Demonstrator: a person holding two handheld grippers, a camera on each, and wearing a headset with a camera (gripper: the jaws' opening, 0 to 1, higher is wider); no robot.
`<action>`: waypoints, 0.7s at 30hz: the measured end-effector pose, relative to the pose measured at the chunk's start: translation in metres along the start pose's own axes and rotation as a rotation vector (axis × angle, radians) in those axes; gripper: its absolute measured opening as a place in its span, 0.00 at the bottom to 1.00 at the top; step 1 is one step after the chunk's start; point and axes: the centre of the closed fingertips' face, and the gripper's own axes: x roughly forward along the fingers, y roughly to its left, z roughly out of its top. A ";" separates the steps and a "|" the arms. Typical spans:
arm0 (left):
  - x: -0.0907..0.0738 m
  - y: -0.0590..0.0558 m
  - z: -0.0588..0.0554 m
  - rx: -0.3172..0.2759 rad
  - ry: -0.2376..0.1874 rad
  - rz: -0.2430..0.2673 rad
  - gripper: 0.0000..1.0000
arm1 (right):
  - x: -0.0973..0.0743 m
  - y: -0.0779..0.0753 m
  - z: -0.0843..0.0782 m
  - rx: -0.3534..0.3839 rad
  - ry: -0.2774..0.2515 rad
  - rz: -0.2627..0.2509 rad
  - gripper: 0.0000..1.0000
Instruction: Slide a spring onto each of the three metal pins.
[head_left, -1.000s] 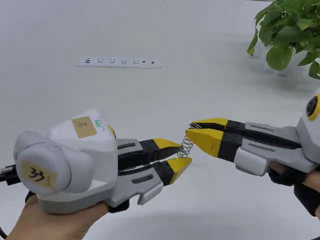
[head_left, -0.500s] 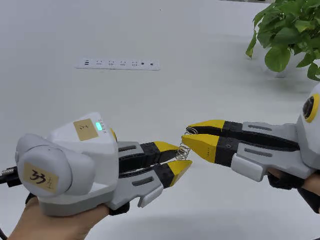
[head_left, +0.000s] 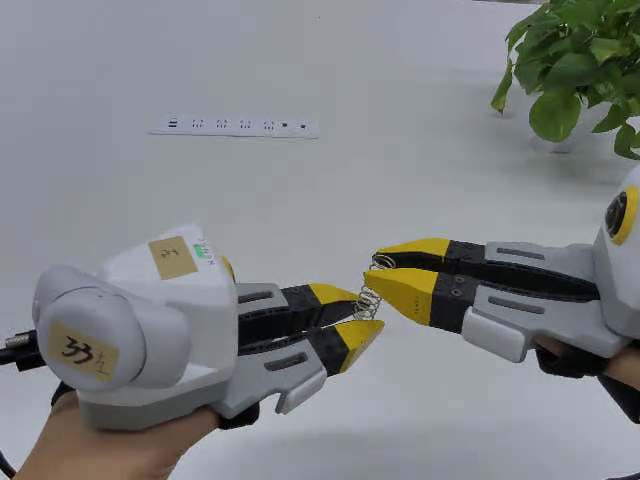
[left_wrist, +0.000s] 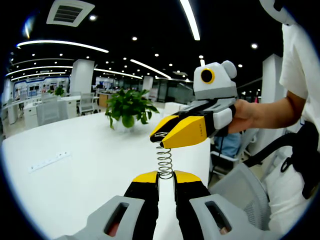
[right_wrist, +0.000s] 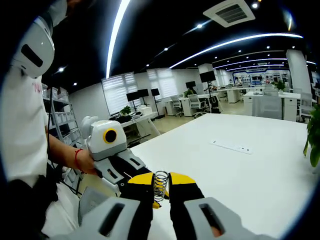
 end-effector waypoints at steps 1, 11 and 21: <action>0.000 0.000 0.000 0.001 0.002 0.000 0.11 | 0.000 0.000 0.000 -0.002 0.003 0.000 0.12; -0.001 0.000 -0.002 -0.008 0.001 -0.001 0.10 | 0.001 0.000 -0.002 -0.014 0.010 0.003 0.12; -0.001 -0.001 -0.002 -0.010 -0.001 -0.006 0.10 | 0.000 0.000 -0.005 -0.023 0.027 0.007 0.19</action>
